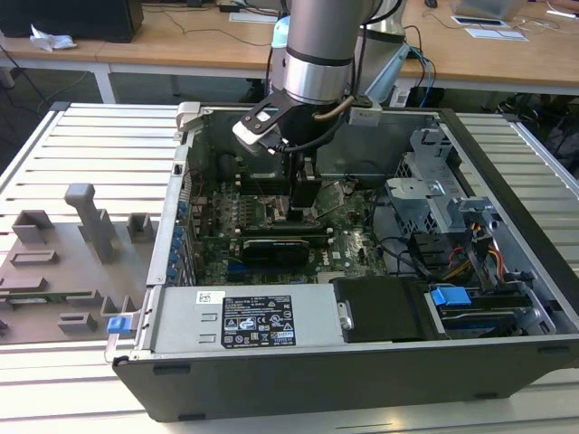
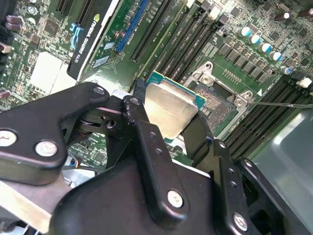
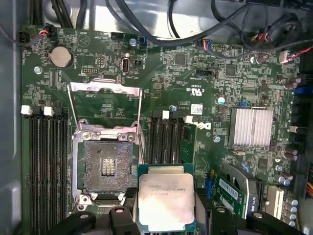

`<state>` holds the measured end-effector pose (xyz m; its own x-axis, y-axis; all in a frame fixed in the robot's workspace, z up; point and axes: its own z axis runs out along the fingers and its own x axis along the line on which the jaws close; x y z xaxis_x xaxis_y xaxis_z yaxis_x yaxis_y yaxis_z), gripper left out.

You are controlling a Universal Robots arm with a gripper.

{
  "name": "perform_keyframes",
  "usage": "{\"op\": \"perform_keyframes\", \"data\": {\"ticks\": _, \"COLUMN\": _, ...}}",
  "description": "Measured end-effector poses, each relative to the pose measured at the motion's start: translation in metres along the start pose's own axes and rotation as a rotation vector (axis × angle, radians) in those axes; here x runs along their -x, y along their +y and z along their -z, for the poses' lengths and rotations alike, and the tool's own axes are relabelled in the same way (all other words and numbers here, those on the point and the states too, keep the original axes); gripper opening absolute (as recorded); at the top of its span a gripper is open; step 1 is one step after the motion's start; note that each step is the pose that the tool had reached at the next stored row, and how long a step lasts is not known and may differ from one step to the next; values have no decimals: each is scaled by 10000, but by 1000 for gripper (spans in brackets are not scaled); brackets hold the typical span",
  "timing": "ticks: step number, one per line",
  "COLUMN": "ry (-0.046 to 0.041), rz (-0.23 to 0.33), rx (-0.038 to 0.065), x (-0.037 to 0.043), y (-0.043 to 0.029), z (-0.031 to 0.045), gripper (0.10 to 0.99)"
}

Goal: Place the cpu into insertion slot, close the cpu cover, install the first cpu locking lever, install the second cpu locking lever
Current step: 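Place the cpu into insertion slot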

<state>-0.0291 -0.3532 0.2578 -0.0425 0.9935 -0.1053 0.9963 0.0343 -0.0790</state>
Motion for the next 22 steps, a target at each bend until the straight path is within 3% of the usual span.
{"op": "perform_keyframes", "data": {"ticks": 4, "ry": -47, "rz": -623, "rx": -70, "x": 0, "y": 0, "z": 0, "gripper": 545}}
{"op": "perform_keyframes", "data": {"ticks": 11, "ry": -45, "rz": -623, "rx": -70, "x": -63, "y": 2, "z": 7, "gripper": 545}}
{"op": "perform_keyframes", "data": {"ticks": 15, "ry": -43, "rz": -623, "rx": -69, "x": -162, "y": 7, "z": 17, "gripper": 545}}
{"op": "perform_keyframes", "data": {"ticks": 20, "ry": -47, "rz": -623, "rx": -70, "x": -360, "y": 16, "z": 39, "gripper": 545}}
{"op": "perform_keyframes", "data": {"ticks": 22, "ry": -46, "rz": -623, "rx": -70, "x": -402, "y": 18, "z": 44, "gripper": 545}}
